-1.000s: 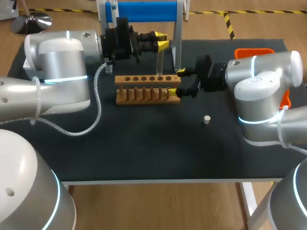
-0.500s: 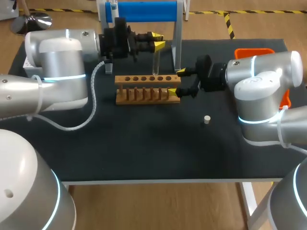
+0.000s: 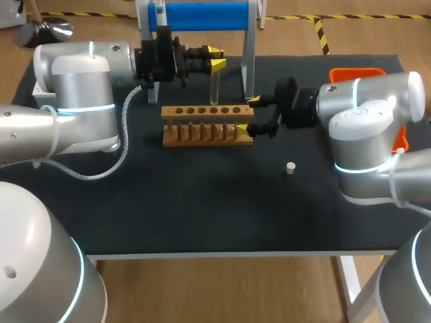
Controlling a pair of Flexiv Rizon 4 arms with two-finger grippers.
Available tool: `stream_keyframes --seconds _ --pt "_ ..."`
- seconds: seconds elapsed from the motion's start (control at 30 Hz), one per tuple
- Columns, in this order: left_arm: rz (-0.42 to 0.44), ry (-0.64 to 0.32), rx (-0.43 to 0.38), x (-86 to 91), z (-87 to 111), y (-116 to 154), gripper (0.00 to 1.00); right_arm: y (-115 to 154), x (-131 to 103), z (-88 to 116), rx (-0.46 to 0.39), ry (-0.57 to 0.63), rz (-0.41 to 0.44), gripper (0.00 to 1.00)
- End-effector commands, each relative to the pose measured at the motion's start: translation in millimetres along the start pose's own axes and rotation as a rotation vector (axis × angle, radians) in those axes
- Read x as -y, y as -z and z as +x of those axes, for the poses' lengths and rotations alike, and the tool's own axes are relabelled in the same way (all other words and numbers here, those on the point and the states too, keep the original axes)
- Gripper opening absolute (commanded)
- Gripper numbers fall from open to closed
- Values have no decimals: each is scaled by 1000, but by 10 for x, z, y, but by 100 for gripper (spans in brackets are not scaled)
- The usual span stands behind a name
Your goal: Invert the test tube, pick up the pipette, mount the tip to pipette, aspirate from beaker and dispense into the tube, eject the tip, return the pipette, and cap with the stopper.
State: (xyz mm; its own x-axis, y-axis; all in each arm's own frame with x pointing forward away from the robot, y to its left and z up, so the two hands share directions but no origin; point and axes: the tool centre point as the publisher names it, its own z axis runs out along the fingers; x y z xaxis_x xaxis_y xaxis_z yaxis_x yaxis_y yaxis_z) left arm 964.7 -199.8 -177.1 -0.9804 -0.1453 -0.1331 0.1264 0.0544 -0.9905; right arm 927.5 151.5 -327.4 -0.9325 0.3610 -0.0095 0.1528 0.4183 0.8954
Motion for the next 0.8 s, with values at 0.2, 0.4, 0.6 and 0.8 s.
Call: stream_keyframes --seconds 0.2,0.4,0.6,0.8 --pt "1 0 -7 -4 -27 3 0 -13 40 -2 46 -3 -16 100" --pt "1 -3 -10 9 -34 -5 0 -52 69 6 55 -2 -14 100" --pt "1 -1 -10 1 -43 -2 0 -97 114 -4 70 4 -3 100" --pt "6 2 -6 -26 -44 -2 0 -106 134 -24 78 1 1 100"
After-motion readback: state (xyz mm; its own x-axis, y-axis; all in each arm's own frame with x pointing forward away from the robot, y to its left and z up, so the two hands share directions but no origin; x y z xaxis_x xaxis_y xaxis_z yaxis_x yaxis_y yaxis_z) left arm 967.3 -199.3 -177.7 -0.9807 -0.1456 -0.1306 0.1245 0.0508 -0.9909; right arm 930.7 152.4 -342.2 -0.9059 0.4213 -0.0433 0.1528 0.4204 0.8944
